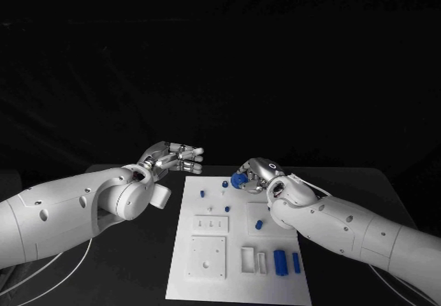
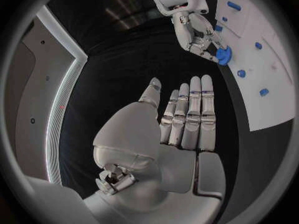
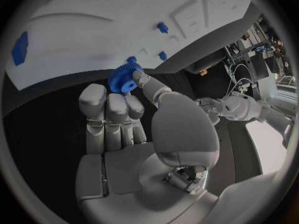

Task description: Assemble the parts on the task board

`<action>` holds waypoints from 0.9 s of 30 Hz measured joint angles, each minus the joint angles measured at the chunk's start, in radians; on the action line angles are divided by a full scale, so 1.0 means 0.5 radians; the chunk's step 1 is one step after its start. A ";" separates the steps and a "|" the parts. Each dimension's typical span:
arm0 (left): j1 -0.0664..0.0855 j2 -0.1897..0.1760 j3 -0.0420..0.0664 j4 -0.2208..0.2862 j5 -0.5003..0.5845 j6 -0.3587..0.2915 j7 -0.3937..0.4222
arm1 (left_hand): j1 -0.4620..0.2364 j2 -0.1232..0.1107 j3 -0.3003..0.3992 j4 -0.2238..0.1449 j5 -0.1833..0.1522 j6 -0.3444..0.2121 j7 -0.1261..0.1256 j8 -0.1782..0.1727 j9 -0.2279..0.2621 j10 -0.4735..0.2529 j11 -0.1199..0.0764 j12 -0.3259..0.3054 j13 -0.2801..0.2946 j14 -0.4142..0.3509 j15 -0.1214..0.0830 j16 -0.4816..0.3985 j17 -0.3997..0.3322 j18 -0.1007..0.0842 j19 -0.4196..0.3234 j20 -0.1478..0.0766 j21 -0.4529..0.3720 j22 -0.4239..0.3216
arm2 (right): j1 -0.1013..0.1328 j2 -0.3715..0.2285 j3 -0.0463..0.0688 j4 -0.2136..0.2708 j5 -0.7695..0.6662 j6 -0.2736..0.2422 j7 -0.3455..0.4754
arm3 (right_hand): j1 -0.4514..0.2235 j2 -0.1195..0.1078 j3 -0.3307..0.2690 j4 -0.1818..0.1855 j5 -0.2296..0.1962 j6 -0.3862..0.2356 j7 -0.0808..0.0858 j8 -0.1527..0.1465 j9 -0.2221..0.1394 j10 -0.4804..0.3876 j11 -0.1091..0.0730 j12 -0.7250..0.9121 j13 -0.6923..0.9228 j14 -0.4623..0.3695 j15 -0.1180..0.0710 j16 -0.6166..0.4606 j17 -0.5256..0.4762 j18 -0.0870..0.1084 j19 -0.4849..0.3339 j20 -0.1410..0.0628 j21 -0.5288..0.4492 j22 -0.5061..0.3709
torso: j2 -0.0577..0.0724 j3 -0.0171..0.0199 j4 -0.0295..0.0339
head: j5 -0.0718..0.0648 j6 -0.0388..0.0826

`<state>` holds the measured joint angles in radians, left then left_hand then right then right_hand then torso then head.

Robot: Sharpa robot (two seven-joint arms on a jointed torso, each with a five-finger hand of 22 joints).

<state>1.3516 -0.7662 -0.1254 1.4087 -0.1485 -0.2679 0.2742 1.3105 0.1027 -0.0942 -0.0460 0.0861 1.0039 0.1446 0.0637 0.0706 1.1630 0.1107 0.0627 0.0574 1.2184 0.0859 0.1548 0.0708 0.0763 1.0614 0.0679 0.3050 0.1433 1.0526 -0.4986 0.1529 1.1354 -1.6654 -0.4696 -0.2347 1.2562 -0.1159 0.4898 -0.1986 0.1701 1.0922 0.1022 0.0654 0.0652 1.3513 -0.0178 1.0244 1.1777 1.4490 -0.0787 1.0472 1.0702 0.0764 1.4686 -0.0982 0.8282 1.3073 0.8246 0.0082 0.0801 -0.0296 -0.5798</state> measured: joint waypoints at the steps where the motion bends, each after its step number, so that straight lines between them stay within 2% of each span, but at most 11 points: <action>1: 0.000 0.000 0.000 0.001 0.000 0.000 0.000 | 0.000 0.000 0.000 0.000 0.000 0.000 0.000 0.000 0.000 0.000 0.000 0.000 0.000 0.000 0.000 0.000 0.000 0.000 0.000 0.000 0.000 0.000 | 0.000 0.004 0.000 0.011 -0.006 -0.006 0.000 | 0.000 0.000 0.000 0.000 0.000 0.000 0.000 0.000 0.000 0.000 0.000 0.000 0.000 0.000 0.000 0.000 0.000 0.000 0.000 0.000 0.000 0.000 | 0.000 0.0000 0.000 | 0.001 0.001; 6: 0.001 0.000 0.000 0.004 0.000 0.000 0.000 | 0.000 0.000 0.000 0.000 0.000 0.000 0.000 0.000 0.000 0.000 0.000 0.000 0.000 0.000 0.000 0.000 0.000 0.000 0.000 0.000 0.000 0.000 | 0.001 0.044 -0.005 0.044 -0.034 -0.027 0.002 | 0.000 0.000 -0.008 0.008 -0.001 0.001 0.000 -0.006 0.002 0.003 0.003 0.000 0.000 0.000 0.000 0.000 0.000 0.000 0.000 0.000 0.000 0.000 | 0.002 -0.0002 0.003 | 0.009 0.001; 14: 0.008 0.017 0.000 0.000 -0.002 -0.001 0.000 | 0.000 0.000 0.000 0.000 0.000 0.000 0.000 0.000 0.000 0.000 0.000 0.000 0.000 0.000 0.000 0.000 0.000 0.000 0.000 0.000 0.000 0.000 | 0.001 0.118 -0.068 -0.028 -0.057 -0.041 0.008 | 0.000 0.000 -0.002 0.014 -0.001 0.009 -0.003 -0.012 0.003 0.004 0.004 0.000 0.000 0.000 0.000 0.000 -0.002 0.000 0.000 0.000 0.000 0.000 | 0.003 -0.0059 0.012 | 0.010 0.005; 22: 0.010 0.040 0.000 -0.009 -0.005 -0.001 0.000 | 0.000 0.000 0.000 0.000 0.000 0.000 0.000 0.000 0.000 0.000 0.000 0.000 0.000 0.000 0.000 0.000 0.000 0.000 0.000 0.000 0.000 0.000 | -0.007 0.213 -0.106 -0.113 -0.078 -0.037 0.022 | 0.000 -0.001 -0.008 0.020 0.005 0.013 -0.004 -0.019 0.003 0.007 0.007 0.000 0.000 0.000 0.000 0.000 -0.002 0.000 0.000 0.000 0.000 0.000 | 0.006 -0.0061 0.020 | 0.000 0.006; 27: 0.011 0.052 0.000 -0.012 -0.006 -0.001 -0.001 | 0.000 0.000 0.000 0.000 0.000 0.000 0.000 0.000 0.000 0.000 0.000 0.000 0.000 0.000 0.000 0.000 0.000 0.000 0.000 0.000 0.000 0.000 | -0.010 0.242 -0.123 -0.173 -0.093 -0.028 0.025 | -0.001 -0.001 -0.008 0.020 0.009 0.016 -0.004 -0.015 0.003 0.007 0.007 0.000 0.000 0.000 0.000 0.000 -0.006 0.000 0.000 0.000 0.000 0.000 | 0.006 -0.0098 0.021 | -0.001 0.010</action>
<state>1.3570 -0.7402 -0.1252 1.4025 -0.1516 -0.2685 0.2739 1.3105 0.1026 -0.0942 -0.0460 0.0861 1.0038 0.1446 0.0637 0.0706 1.1630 0.1107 0.0627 0.0574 1.2184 0.0859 0.1547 0.0708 0.0763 1.0614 0.0679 0.3049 0.1435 1.0479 -0.3778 0.0914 1.0489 -1.7117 -0.4836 -0.2224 1.2559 -0.1162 0.4859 -0.1888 0.1744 1.1003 0.1005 0.0580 0.0667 1.3548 -0.0144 1.0244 1.1775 1.4490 -0.0786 1.0472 1.0674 0.0764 1.4685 -0.0982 0.8282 1.3073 0.8276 0.0034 0.0905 -0.0303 -0.5749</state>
